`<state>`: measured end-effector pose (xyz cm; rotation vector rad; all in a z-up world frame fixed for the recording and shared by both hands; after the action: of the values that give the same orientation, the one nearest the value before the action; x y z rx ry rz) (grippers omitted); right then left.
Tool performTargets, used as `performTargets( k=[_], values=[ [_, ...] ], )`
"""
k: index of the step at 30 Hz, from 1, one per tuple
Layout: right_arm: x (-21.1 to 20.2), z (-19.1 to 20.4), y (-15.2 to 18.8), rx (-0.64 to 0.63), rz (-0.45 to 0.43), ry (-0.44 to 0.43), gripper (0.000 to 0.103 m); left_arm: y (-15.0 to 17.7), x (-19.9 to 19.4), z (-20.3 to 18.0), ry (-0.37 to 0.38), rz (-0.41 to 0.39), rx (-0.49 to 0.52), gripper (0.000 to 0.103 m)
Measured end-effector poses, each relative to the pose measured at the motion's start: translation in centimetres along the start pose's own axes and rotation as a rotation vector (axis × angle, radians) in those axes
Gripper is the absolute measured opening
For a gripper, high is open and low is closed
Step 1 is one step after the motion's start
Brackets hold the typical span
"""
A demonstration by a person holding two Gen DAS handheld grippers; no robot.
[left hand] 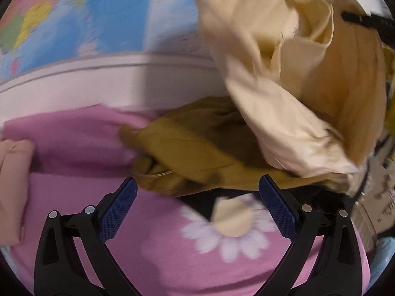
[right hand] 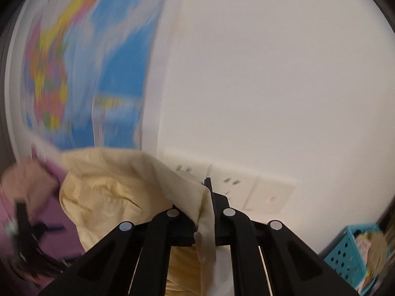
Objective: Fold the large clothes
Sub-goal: 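Lift the yellow shirt high with both grippers and shake it out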
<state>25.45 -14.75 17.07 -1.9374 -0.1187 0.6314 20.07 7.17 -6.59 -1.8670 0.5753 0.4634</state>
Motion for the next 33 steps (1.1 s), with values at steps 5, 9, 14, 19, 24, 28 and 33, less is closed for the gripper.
performTargets(
  k=[5,9,14,19,24,28,33],
  values=[
    [-4.2,-3.8,-1.4,0.072,-0.072,0.026,0.006,-1.2,-0.7,-4.1,0.247,-0.038,-0.017,0.098],
    [-5.5,-4.8,-1.7,0.103,-0.088,0.028,0.005,-2.2,0.4,-7.3,0.270,-0.083,0.066,0.090],
    [-7.6,-6.1,-0.8,0.139,-0.095,0.055,0.005,-3.2,2.7,-10.2,0.293,0.006,0.091,0.007],
    [-12.6,-8.7,-1.2,0.188,-0.153,0.121,0.005,-5.9,-1.3,-13.9,0.302,-0.092,0.181,0.004],
    [-21.8,-10.5,-4.5,0.186,-0.262,0.203,0.004,-10.3,-8.2,-18.4,0.385,-0.172,0.234,0.002],
    [-29.6,-9.9,-7.2,0.152,-0.368,0.233,0.004,-12.8,-15.1,-20.1,0.424,-0.271,0.266,0.002],
    [-38.3,-9.1,-9.0,0.153,-0.484,0.243,0.004,-14.6,-25.8,-20.9,0.460,-0.409,0.301,0.002]
  ],
)
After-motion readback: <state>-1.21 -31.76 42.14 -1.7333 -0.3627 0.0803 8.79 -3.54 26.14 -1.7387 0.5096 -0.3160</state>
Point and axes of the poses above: each gripper's, at about its wrist camera, not at the fingertips, and x roughly the way its jaws point, z to its left, y to its underside, the point moved 9 cm from there along x, roughly the way its jaws point, and after that the axes turned 12 degrees about -x, right-handed, at the moved point
